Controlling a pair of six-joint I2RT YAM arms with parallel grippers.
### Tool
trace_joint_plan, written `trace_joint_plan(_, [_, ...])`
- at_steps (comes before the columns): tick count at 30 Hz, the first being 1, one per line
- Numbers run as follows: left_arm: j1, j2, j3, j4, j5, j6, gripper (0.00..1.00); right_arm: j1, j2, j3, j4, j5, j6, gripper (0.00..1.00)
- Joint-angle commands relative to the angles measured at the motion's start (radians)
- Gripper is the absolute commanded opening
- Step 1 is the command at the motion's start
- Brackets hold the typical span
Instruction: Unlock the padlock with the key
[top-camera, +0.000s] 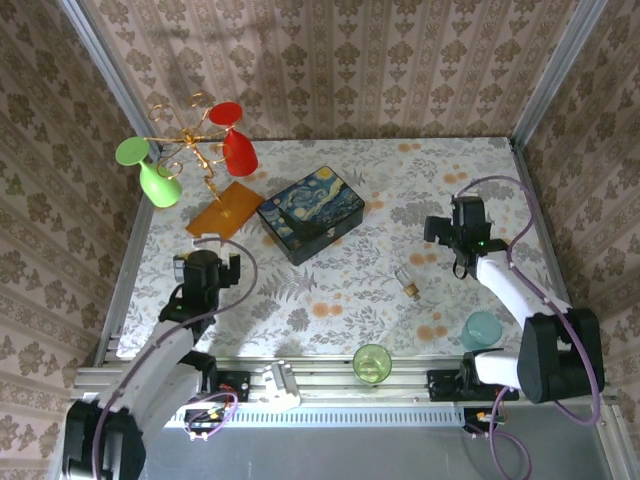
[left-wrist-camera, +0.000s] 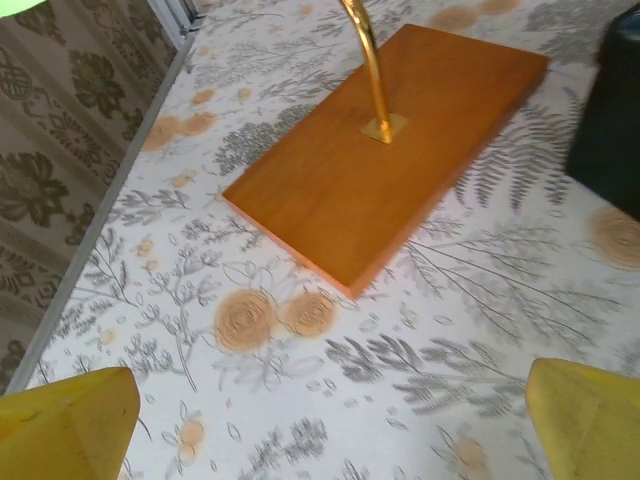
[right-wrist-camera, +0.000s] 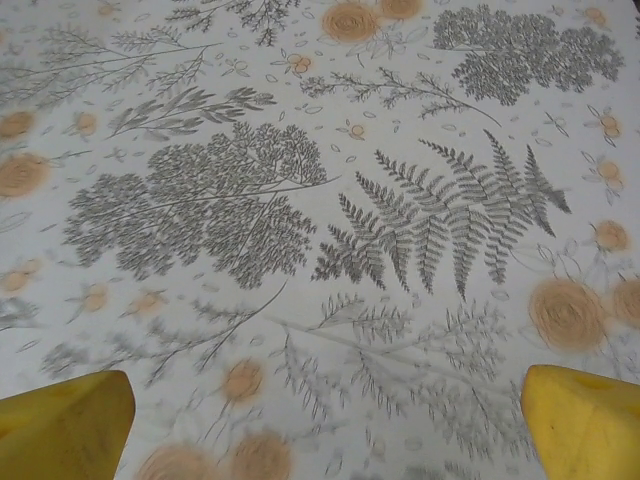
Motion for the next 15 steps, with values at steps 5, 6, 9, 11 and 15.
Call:
trace_joint_plan(5, [0.242,0.38,-0.027,0.608,0.236,0.032,1.0,-0.03,0.08,-0.287,0.793,-0.056,-0.118,1.0])
trace_joint_plan(6, [0.244,0.405,-0.005,0.599,0.276,0.048,1.0,-0.035,0.095,-0.303,0.847,-0.067,-0.117,1.0])
trace_joint_plan(9, [0.259,0.525,-0.022,0.837,0.32,0.04,1.0,-0.036,0.187,-0.347,0.978,-0.076,-0.117,1.0])
trace_joint_plan(11, [0.256,0.582,0.007,0.84,0.354,0.065,1.0,-0.036,0.24,-0.356,1.047,-0.062,-0.112,1.0])
trace_joint_plan(15, [0.264,0.754,0.036,0.975,0.352,0.079,1.0,-0.037,0.244,-0.304,0.95,-0.055,-0.109,1.0])
